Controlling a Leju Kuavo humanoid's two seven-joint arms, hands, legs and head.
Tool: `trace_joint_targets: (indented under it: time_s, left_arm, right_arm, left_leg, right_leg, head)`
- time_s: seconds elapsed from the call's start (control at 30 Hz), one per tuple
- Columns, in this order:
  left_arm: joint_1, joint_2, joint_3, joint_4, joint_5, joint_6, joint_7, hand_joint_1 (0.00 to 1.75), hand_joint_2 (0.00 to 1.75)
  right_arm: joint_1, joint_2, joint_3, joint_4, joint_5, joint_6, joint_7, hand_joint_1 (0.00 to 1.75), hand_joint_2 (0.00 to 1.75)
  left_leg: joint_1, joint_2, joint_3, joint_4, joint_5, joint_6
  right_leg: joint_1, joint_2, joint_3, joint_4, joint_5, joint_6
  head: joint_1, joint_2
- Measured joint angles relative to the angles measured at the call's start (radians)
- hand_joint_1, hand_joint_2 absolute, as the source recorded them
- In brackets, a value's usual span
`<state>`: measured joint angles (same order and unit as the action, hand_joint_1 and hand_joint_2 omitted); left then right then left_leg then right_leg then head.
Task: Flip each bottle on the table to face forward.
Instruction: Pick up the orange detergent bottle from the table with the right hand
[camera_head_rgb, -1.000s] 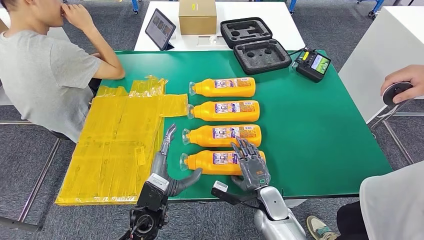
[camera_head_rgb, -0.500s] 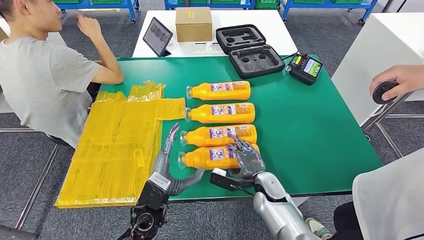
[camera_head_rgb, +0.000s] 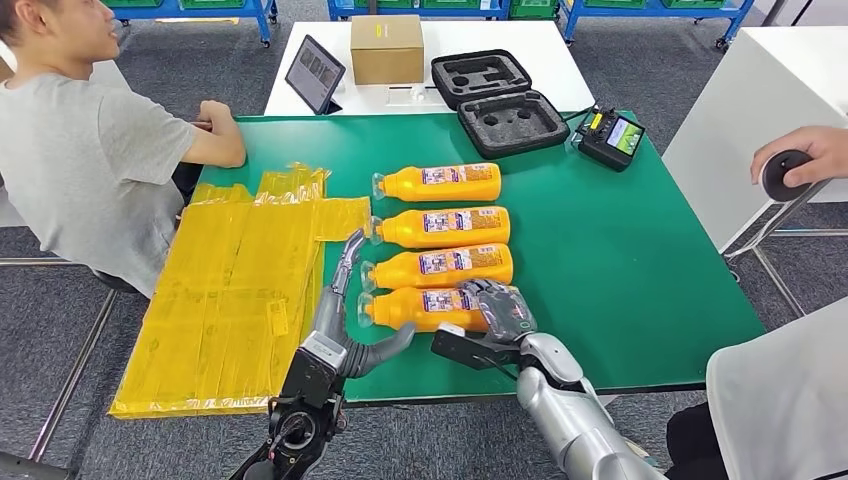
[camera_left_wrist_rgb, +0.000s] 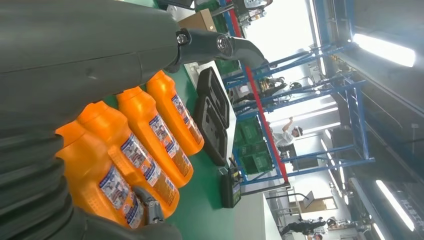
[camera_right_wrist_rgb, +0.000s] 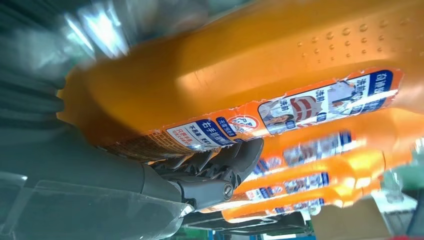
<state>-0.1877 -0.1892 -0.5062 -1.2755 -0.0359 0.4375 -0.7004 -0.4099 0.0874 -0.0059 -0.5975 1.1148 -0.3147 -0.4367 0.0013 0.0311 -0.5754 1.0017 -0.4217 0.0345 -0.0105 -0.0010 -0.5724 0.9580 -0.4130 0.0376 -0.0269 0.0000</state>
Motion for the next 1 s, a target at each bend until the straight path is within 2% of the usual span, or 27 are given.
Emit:
trace_joint_targets:
  time_s: [0.5, 0.67, 1.0]
  left_arm:
    - [0.004, 0.005, -0.009, 0.008, 0.000, 0.014, 0.000, 0.00, 1.75]
    - [0.009, 0.010, -0.010, 0.006, -0.003, 0.062, 0.000, 0.00, 1.75]
    - [0.033, 0.014, -0.010, -0.049, 0.001, 0.176, 0.000, 0.00, 1.75]
  right_arm:
    - [0.044, 0.017, -0.041, -0.043, -0.209, 0.036, -0.174, 1.75, 1.75]
    - [0.091, 0.040, -0.052, -0.101, -0.357, 0.084, -0.254, 1.75, 1.75]
    - [0.173, 0.064, -0.046, -0.223, -0.522, 0.077, -0.266, 1.75, 1.75]
  left_leg:
    - [0.002, 0.001, 0.005, 0.000, 0.000, -0.005]
    - [0.002, -0.001, 0.000, 0.000, -0.001, -0.006]
    - [0.002, -0.004, -0.012, 0.001, 0.001, -0.004]
  right_leg:
    - [0.003, 0.001, 0.014, 0.001, 0.000, -0.004]
    - [0.004, 0.001, 0.011, 0.001, -0.001, -0.004]
    - [0.003, -0.001, 0.001, 0.001, -0.001, -0.004]
  head:
    - [0.000, 0.000]
    - [0.000, 0.000]
    - [0.000, 0.000]
